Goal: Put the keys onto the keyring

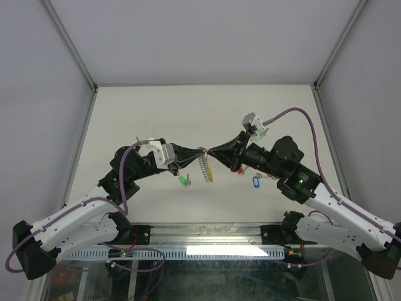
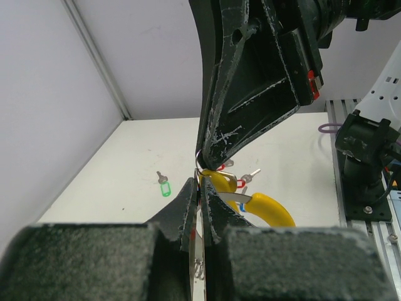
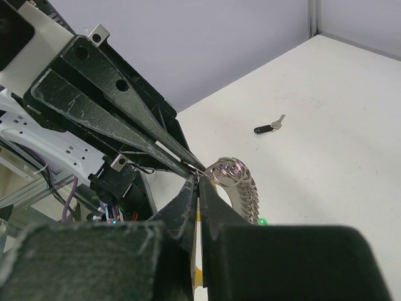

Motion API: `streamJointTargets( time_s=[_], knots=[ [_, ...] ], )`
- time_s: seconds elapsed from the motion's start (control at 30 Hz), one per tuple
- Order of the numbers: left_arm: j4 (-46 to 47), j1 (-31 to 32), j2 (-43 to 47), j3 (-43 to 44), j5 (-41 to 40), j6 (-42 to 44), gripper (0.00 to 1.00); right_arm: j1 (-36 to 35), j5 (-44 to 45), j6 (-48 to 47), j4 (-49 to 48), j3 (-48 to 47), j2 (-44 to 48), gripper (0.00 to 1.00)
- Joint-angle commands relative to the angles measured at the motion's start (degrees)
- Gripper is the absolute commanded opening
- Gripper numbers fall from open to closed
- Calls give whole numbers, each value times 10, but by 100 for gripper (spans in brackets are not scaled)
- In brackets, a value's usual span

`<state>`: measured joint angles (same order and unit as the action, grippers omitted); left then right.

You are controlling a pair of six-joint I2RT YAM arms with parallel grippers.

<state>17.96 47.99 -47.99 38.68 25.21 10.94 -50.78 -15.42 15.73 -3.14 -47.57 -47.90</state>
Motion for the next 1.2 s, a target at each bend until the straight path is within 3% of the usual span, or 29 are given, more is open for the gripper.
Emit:
streamJointTargets(
  time_s=[0.0,1.17],
  knots=[
    [15,-3,3,18,11,4,0,0,34,7,-18,-20,13,0],
    [27,-3,16,5,41,29,0,1,43,100,-63,32,3,0]
  ],
)
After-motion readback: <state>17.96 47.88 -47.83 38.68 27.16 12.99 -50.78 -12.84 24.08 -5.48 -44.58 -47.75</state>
